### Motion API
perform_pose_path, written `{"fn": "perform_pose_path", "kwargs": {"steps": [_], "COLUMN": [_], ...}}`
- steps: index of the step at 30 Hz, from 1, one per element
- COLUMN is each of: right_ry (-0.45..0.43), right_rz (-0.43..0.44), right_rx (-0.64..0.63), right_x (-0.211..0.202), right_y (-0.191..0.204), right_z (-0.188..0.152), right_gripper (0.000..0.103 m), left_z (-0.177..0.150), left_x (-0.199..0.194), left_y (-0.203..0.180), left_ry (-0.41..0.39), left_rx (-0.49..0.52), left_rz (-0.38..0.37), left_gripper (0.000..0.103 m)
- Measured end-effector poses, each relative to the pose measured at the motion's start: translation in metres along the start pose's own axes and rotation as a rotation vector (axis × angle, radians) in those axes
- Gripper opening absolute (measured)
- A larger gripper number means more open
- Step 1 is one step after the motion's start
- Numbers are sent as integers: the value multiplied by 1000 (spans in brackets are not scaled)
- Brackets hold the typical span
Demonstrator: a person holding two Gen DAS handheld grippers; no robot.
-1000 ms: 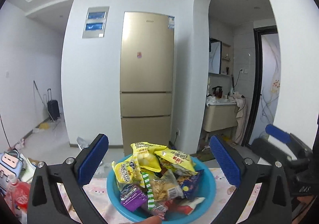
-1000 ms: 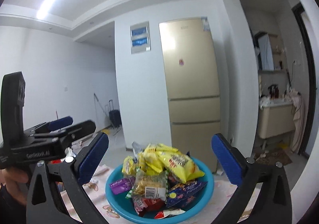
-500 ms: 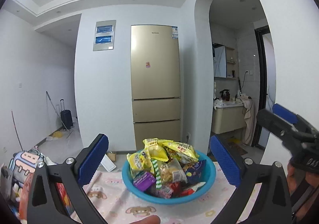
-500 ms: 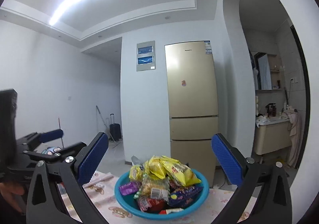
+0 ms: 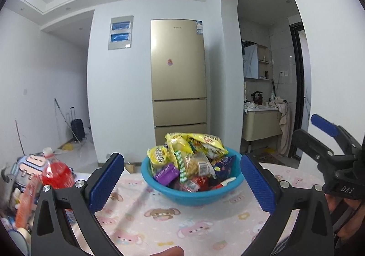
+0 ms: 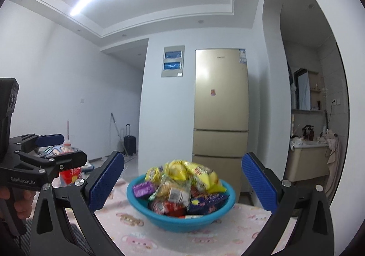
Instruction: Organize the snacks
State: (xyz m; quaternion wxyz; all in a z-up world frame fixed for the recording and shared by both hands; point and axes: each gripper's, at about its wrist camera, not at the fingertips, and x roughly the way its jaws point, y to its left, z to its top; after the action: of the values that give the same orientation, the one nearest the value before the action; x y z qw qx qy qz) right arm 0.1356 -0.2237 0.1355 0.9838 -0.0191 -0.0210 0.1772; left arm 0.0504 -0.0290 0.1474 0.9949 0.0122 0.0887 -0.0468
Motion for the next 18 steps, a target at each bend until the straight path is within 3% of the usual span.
{"fn": "perform_pose_path", "kwargs": {"steps": [8,12,18], "right_ry": [106,172,250], "right_rz": [16,21,56], "right_rx": [38,21,55], "right_x": [7,9,14], "right_y": [-11,-12,-15], "right_z": [-39,-56,-77], "right_gripper": [103,103,103], "left_z": [-45,-59,-76], "left_x": [18,20,19], "left_y": [10,18,18], "left_ry": [77,104,96], "left_rx": [-51,-88,-65], "left_rz": [-1,-37,14], "left_gripper": [103,103,103]}}
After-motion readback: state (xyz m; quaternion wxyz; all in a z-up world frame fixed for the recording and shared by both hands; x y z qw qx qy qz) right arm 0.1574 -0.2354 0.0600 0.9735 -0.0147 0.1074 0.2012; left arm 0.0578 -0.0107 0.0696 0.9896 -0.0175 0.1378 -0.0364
